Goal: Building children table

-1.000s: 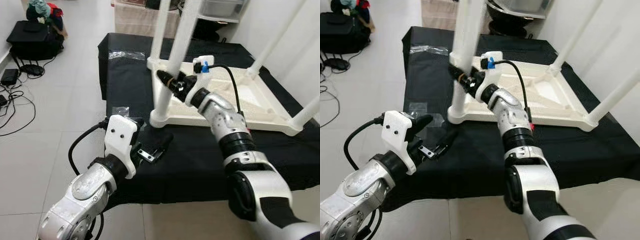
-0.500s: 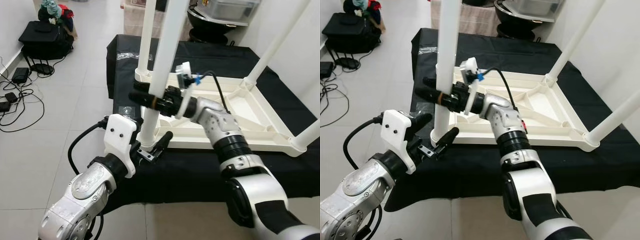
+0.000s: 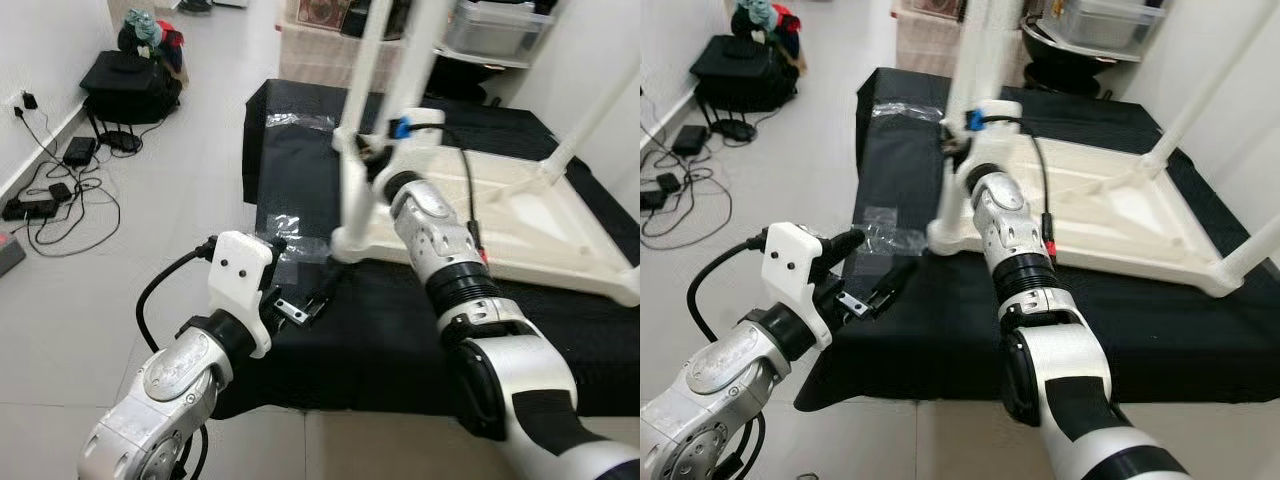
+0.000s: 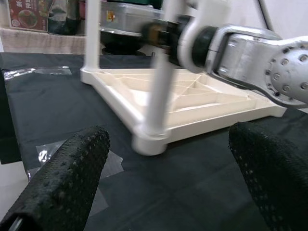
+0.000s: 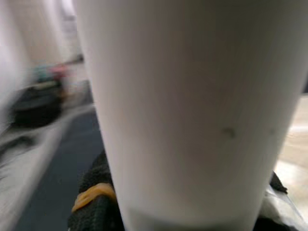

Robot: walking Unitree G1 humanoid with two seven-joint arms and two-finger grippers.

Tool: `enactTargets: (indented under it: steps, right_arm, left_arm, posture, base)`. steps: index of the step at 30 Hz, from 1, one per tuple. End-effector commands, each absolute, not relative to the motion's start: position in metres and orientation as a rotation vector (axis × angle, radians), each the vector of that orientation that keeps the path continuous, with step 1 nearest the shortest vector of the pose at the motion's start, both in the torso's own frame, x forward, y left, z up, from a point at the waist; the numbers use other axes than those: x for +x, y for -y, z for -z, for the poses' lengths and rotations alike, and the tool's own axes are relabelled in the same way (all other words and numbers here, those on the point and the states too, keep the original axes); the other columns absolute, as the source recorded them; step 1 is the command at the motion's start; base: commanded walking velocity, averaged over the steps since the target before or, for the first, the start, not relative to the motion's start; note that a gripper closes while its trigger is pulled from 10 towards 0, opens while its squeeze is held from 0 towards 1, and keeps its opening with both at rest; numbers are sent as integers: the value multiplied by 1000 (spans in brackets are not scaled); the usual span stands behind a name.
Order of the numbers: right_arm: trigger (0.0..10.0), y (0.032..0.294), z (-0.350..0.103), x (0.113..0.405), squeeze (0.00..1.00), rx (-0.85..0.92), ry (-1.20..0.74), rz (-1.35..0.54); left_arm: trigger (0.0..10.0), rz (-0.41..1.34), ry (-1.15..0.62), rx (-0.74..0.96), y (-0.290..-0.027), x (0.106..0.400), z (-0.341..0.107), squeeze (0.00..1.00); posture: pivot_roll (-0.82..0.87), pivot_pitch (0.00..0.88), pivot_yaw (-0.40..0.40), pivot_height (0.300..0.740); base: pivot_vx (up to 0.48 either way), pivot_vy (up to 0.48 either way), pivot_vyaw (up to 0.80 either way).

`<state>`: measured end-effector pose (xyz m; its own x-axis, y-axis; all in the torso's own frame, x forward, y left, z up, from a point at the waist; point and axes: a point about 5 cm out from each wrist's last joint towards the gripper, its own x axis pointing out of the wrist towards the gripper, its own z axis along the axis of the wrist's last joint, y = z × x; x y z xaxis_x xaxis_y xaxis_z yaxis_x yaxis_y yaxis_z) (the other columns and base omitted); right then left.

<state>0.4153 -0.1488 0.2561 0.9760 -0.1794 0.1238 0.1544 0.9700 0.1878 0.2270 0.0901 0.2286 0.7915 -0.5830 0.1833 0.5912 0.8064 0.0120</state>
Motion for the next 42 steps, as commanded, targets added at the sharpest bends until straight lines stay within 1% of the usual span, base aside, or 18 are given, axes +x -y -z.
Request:
enactTargets:
  steps: [1,2,8,9,10,11,12,21,22,23,26,29,32,33,34,40,41,42]
  right_arm:
    - [0,166,-231,411,0,218,34,334]
    - [10000,159,-231,411,0,262,34,312]
    - [10000,121,-248,416,0,323,118,65]
    - [10000,112,-253,416,1000,331,149,-8]
    - [10000,110,-258,417,114,297,169,-28]
    - [10000,110,-258,417,114,297,169,-28]
    - [10000,106,-262,417,0,292,184,-65]
    - [10000,86,-262,416,0,326,81,-434]
    - [10000,81,-262,412,0,323,82,-608]
    - [10000,81,-262,412,0,323,82,-608]
    - [10000,76,-260,390,0,189,126,-1111]
    - [10000,77,-257,378,0,175,123,-1291]
    - [10000,76,-257,380,0,166,117,-1264]
    - [10000,76,-256,387,616,149,113,-1172]
    - [10000,76,-255,391,1000,137,110,-1100]
    - [10000,86,-264,407,1000,199,125,-828]
    - [10000,88,-267,407,0,206,148,-849]
    - [10000,88,-267,407,0,206,148,-849]
  left_arm:
    - [10000,642,183,-48,-87,227,-228,0]
    - [10000,643,183,-48,-87,228,-229,0]
    - [10000,644,185,-48,-88,228,-229,0]
    - [10000,645,185,-47,-87,228,-229,0]
    - [10000,645,185,-48,-87,228,-229,0]
    - [10000,645,185,-48,-87,228,-229,0]
    - [10000,643,185,-48,-88,228,-229,0]
    - [10000,645,186,-48,-87,228,-230,0]
    - [10000,646,187,-49,-87,228,-230,0]
    - [10000,646,187,-49,-87,228,-230,0]
    - [10000,644,187,-48,-88,228,-230,0]
    - [10000,642,187,-48,-89,228,-230,0]
    - [10000,642,186,-48,-89,227,-229,0]
    - [10000,643,185,-48,-89,227,-229,0]
    - [10000,643,185,-49,-89,227,-229,0]
    - [10000,645,183,-47,-88,226,-228,0]
    - [10000,645,182,-46,-88,226,-228,0]
    - [10000,645,182,-46,-88,226,-228,0]
  posture:
    - [54,129,-166,740]
    - [52,128,-166,740]
    - [53,128,-166,740]
    - [53,128,-165,740]
    - [57,128,-167,740]
    - [57,128,-167,740]
    - [57,128,-167,740]
    - [52,130,-166,740]
    - [51,130,-165,740]
    - [51,130,-165,740]
    - [52,131,-165,740]
    - [55,129,-168,740]
    - [55,127,-167,740]
    - [56,125,-166,740]
    - [55,124,-165,740]
    - [62,114,-165,740]
    - [61,112,-164,740]
    - [61,112,-164,740]
  base:
    - [0,0,0]
    - [0,0,0]
    - [0,0,0]
    - [0,0,0]
    - [0,0,0]
    - [0,0,0]
    - [0,0,0]
    - [0,0,0]
    - [0,0,0]
    - [0,0,0]
    - [0,0,0]
    - [0,0,0]
    - [0,0,0]
    - [0,0,0]
    - [0,0,0]
    - [0,0,0]
    - [0,0,0]
    - [0,0,0]
